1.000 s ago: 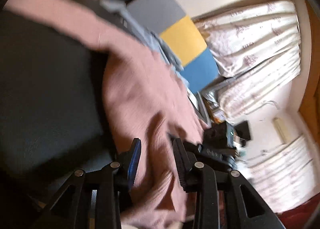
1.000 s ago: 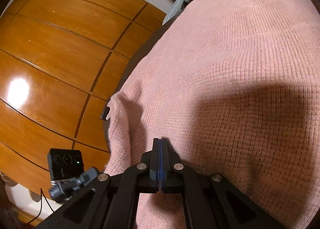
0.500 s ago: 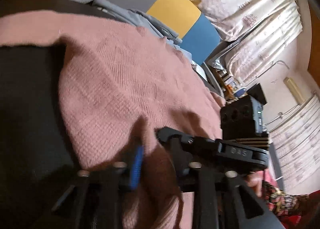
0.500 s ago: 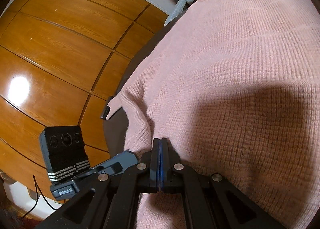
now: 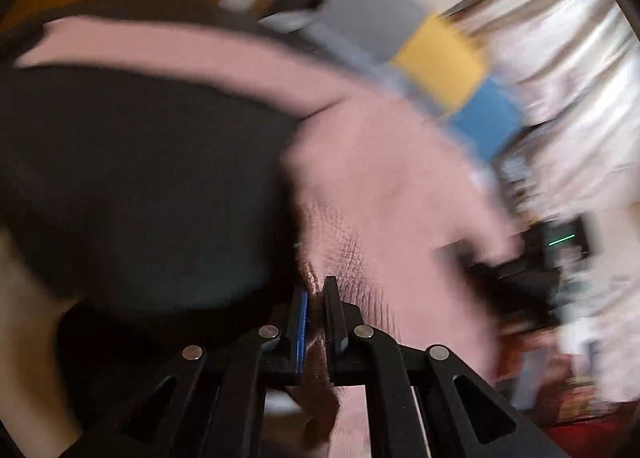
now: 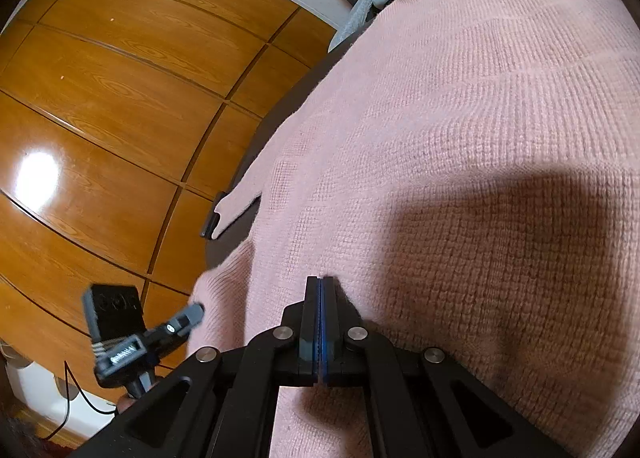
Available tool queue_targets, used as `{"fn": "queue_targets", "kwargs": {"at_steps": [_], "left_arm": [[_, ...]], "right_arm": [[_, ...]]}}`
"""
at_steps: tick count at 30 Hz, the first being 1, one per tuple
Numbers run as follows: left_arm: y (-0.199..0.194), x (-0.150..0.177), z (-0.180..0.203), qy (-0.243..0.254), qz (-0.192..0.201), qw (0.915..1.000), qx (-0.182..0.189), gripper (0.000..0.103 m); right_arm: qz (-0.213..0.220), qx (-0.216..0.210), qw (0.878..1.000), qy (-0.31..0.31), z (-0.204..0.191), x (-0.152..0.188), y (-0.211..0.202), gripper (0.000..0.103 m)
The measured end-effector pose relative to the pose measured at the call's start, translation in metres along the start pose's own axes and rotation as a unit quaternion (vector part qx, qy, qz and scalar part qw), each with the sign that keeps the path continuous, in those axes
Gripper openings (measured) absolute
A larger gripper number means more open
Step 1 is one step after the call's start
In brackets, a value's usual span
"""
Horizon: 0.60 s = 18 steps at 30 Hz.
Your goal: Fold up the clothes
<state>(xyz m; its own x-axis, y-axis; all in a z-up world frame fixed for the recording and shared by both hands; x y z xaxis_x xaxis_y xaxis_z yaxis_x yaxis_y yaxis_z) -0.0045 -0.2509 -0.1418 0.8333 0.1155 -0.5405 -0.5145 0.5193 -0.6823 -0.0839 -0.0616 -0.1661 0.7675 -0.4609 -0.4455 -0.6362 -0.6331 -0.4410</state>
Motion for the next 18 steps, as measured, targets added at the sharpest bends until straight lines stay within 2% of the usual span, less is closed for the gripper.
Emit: {"fn": "queue_targets", "kwargs": {"at_steps": [2,4,6,7,8,9,10,12,15,17,18], "left_arm": [[-0.008,0.002,-0.004,-0.012,0.016,0.9998,0.009,0.005],[-0.014,0.000,-0.004,0.005,0.029,0.9995,-0.010,0.006],[-0.014,0.001,-0.001,0.016,0.030,0.9993,-0.013,0.006],[-0.015,0.001,-0.002,0.016,0.030,0.9994,-0.009,0.006],[-0.015,0.002,-0.003,0.015,0.029,0.9995,-0.005,0.006],[-0.015,0.002,-0.004,0.007,0.028,0.9996,0.002,0.007],[-0.016,0.002,-0.004,-0.002,0.028,0.9996,0.009,0.007],[-0.009,0.006,0.000,-0.017,0.029,0.9992,0.020,0.008],[-0.008,0.008,-0.004,-0.042,0.032,0.9980,0.034,0.008],[-0.009,0.009,-0.005,-0.055,0.034,0.9970,0.041,0.008],[-0.009,0.009,-0.006,-0.058,0.035,0.9968,0.042,0.008]], "right_arm": [[-0.005,0.010,1.000,-0.001,0.001,0.001,-0.004,0.000],[-0.017,0.029,0.999,0.000,-0.002,0.000,-0.004,0.000],[-0.034,0.055,0.998,0.000,-0.006,-0.003,0.002,0.005],[-0.039,0.066,0.997,-0.013,-0.014,-0.009,0.006,0.016],[-0.042,0.077,0.995,-0.041,-0.025,-0.020,0.013,0.034],[-0.041,0.083,0.993,-0.072,-0.035,-0.030,0.020,0.043],[-0.038,0.092,0.989,-0.107,-0.047,-0.043,0.030,0.047],[-0.050,0.103,0.981,-0.155,-0.068,-0.070,0.059,0.047],[-0.085,0.142,0.958,-0.234,-0.088,-0.104,0.120,0.047],[-0.130,0.162,0.931,-0.300,-0.100,-0.114,0.169,0.047],[-0.161,0.177,0.908,-0.343,-0.105,-0.111,0.194,0.047]]}}
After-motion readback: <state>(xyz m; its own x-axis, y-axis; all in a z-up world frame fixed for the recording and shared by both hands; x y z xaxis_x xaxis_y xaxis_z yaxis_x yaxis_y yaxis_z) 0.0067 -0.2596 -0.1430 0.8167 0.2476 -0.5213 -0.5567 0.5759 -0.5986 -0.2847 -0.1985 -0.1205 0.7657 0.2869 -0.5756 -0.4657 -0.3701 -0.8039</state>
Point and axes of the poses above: each gripper's, at about its wrist camera, not at the fingertips, and y roughly the way its jaws point, z to its right, x to its underside, the point moved 8 cm from there along y, roughly the way its jaws point, and after that the axes turned 5 degrees about z, right-handed, at the moved point
